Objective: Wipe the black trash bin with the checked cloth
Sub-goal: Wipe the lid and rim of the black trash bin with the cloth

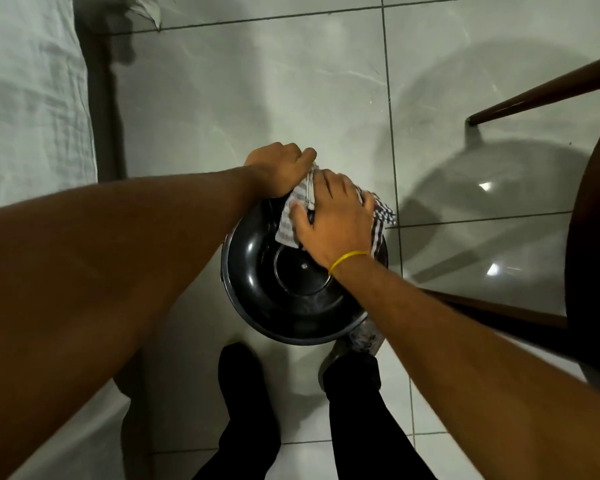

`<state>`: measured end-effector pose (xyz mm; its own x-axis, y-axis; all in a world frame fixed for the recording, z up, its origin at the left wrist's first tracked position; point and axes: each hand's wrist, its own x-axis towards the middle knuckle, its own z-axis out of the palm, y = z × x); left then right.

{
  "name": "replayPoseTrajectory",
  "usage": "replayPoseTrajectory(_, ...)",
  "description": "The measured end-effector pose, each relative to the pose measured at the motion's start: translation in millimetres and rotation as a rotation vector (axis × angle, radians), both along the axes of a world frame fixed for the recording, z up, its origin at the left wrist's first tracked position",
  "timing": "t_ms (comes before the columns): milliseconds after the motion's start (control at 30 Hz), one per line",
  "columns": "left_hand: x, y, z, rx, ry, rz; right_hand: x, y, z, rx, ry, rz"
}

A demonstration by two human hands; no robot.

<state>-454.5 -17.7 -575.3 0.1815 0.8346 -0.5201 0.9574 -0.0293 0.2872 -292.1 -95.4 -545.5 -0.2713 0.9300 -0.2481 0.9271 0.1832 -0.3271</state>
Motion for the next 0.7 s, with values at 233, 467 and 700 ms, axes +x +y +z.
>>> replayPoseTrajectory(233,1,-3,0,-0.006,0.025,0.182,6,28,-1,-0.035,0.021,0.149)
replayPoseTrajectory(467,16,-5,-1,-0.021,0.033,0.265,22,-13,-4,0.004,-0.049,0.097)
replayPoseTrajectory(700,24,-11,-5,0.001,0.019,0.331,36,-62,-11,0.078,-0.037,0.085)
